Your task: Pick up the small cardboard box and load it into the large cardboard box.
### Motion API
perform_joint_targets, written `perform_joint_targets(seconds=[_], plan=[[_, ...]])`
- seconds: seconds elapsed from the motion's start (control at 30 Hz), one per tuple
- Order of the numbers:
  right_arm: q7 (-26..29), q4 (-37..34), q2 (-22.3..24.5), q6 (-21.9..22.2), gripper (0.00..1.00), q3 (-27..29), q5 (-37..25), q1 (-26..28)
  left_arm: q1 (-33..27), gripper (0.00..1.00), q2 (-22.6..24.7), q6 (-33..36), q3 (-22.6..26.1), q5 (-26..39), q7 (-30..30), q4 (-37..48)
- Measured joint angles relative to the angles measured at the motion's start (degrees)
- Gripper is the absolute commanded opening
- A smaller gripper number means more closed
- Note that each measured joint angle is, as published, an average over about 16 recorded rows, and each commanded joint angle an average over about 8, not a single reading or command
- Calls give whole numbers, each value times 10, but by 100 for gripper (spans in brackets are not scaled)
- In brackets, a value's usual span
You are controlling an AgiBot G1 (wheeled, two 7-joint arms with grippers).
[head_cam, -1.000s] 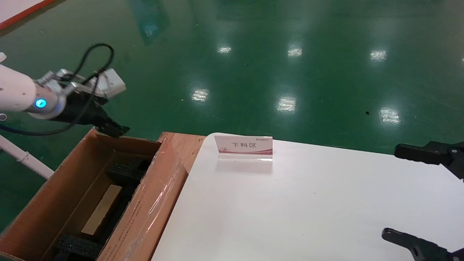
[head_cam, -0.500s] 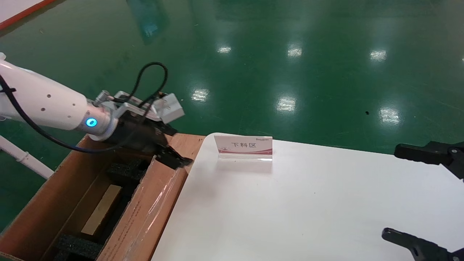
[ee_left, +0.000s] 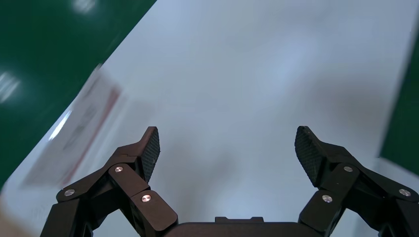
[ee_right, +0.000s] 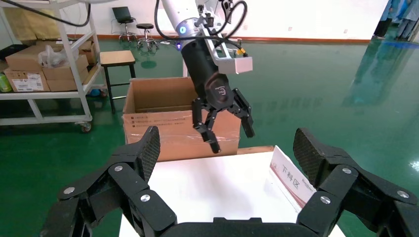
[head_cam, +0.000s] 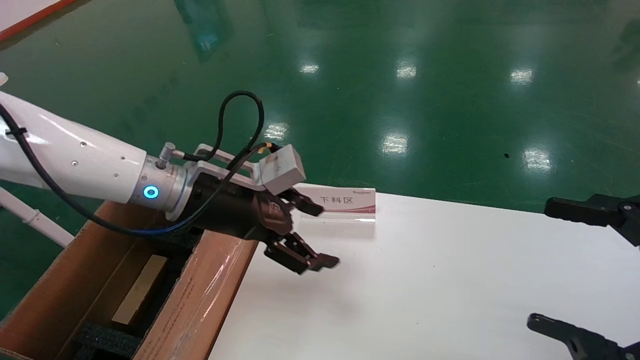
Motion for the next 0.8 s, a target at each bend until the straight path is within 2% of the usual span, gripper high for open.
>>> perform_joint_targets(seconds=[0.6,0.8], plan=[[2,1,-1,-1,100,3,-2,-1,244,100,21,123,-346,-159,188,-1],[2,1,-1,-1,100,4,-3,-1,301,100,26,151,-427,-195,231,-1]])
